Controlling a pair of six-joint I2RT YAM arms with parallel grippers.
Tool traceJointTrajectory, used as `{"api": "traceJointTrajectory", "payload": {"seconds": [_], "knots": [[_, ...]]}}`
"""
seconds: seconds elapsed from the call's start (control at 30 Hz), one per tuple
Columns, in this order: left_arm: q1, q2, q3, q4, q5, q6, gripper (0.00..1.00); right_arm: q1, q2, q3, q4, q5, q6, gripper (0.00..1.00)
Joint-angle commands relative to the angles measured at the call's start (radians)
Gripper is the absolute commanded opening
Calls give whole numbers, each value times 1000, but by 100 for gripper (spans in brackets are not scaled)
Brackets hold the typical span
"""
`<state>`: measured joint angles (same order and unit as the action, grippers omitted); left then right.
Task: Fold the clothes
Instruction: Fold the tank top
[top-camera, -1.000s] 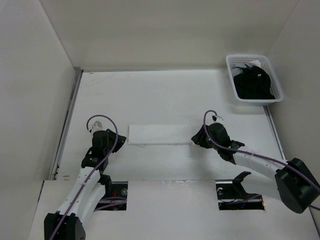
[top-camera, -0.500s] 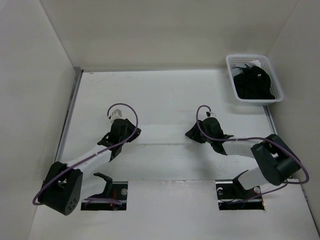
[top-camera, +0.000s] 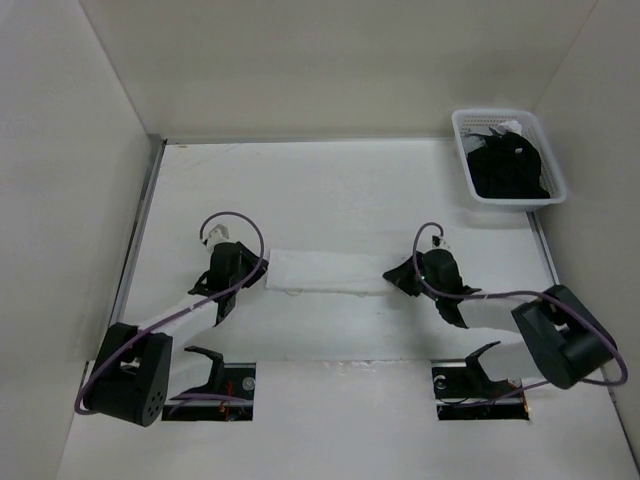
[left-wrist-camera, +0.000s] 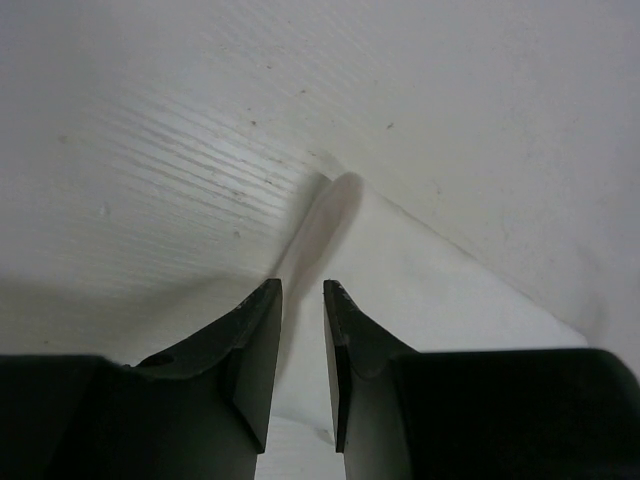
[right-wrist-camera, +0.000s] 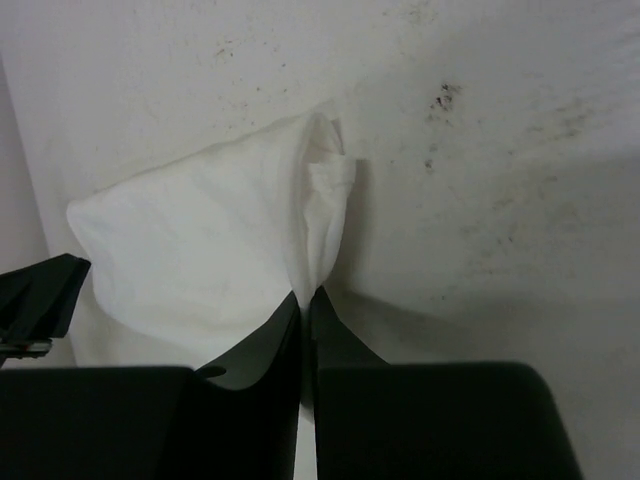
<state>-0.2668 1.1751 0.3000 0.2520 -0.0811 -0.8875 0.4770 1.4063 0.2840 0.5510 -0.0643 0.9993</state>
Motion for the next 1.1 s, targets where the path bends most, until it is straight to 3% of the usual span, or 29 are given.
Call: {"api": "traceJointTrajectory", "payload": {"seconds": [0.0,0.23,0.37,0.73,1.07], "knots": [[-31,-66,-7,40,20,1,23,-2,-149,-14,-80,66,-17,7],[-90,-132,-1,0,21,-30,23,44,-501,91,-530,239,-171,9],[-111,-149,11,-10,24,-41,23,120,-520,226,-672,280,-224,9],[-128,-190,24,-5,61,-41,24,361,-42,687,-807,362,-326,11],[-88,-247,-1,13,90,-45,25,502,420,1095,-930,383,-357,15]]}}
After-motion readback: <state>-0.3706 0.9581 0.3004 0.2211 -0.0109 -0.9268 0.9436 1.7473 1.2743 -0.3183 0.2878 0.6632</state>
